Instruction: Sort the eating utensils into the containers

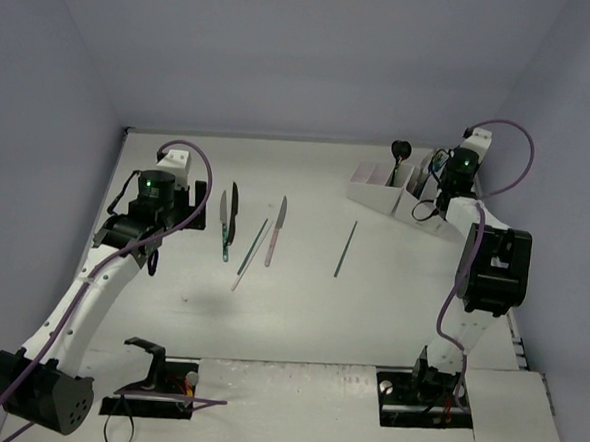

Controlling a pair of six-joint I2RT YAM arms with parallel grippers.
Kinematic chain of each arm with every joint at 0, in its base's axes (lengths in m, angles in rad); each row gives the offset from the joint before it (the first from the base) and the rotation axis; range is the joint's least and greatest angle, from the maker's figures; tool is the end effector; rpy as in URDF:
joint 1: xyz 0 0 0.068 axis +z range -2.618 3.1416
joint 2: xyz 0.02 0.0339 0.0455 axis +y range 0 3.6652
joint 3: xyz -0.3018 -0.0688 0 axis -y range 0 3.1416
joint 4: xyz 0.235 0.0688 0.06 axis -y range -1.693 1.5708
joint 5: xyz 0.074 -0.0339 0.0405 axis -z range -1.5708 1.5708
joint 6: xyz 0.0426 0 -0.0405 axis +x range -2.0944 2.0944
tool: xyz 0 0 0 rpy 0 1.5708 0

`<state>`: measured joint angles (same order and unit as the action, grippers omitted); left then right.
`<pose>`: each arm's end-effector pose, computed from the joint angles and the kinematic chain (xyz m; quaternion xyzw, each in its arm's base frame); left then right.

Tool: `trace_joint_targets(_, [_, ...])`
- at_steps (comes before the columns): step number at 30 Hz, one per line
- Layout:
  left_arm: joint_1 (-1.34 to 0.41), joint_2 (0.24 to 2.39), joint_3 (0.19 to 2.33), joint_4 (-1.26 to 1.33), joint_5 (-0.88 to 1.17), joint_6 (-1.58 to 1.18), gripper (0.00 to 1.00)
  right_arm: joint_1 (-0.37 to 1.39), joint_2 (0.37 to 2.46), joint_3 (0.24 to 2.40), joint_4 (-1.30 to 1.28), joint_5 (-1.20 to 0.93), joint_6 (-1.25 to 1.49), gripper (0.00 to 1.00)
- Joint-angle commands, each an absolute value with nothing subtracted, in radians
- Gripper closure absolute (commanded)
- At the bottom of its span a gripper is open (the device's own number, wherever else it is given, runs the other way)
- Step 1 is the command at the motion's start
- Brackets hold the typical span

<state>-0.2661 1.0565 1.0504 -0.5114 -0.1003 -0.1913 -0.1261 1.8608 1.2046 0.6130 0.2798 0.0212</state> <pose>0.2018 -0.0506 0.3772 0.0071 0.8637 -0.0716 0.4988 0.4389 -0.0675 0.3019 0.1488 0.7061 -0.1365 0.6787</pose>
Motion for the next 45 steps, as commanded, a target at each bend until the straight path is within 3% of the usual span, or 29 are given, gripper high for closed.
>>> trace_joint_targets(1, [-0.259, 1.044, 1.061, -0.472, -0.115, -0.186, 0.22, -0.134, 1.853, 1.190, 0.726, 0.213, 0.029, 1.00])
trace_joint_targets(7, [-0.258, 1.043, 1.064, -0.474, -0.107, -0.189, 0.22, -0.129, 1.840, 1.151, 0.729, 0.187, 0.052, 0.98])
trace_joint_targets(14, [-0.258, 1.034, 1.062, -0.474, -0.100, -0.193, 0.22, -0.103, 1.743, 1.093, 0.713, 0.200, 0.077, 0.63])
trace_joint_targets(18, [-0.258, 1.028, 1.062, -0.474, -0.100, -0.195, 0.22, -0.066, 1.643, 1.121, 0.618, 0.255, 0.082, 0.56])
trace_joint_targets(25, [-0.258, 1.014, 1.060, -0.474, -0.092, -0.201, 0.22, 0.086, 1.464, 1.187, 0.239, 0.320, 0.214, 0.48])
trace_joint_targets(33, [-0.258, 1.013, 1.059, -0.473, -0.084, -0.206, 0.22, 0.268, 1.450, 1.111, -0.036, 0.316, 0.397, 0.48])
trace_joint_targets(45, [-0.258, 1.017, 1.057, -0.474, -0.088, -0.204, 0.22, 0.425, 1.651, 1.063, -0.083, 0.336, 0.512, 0.55])
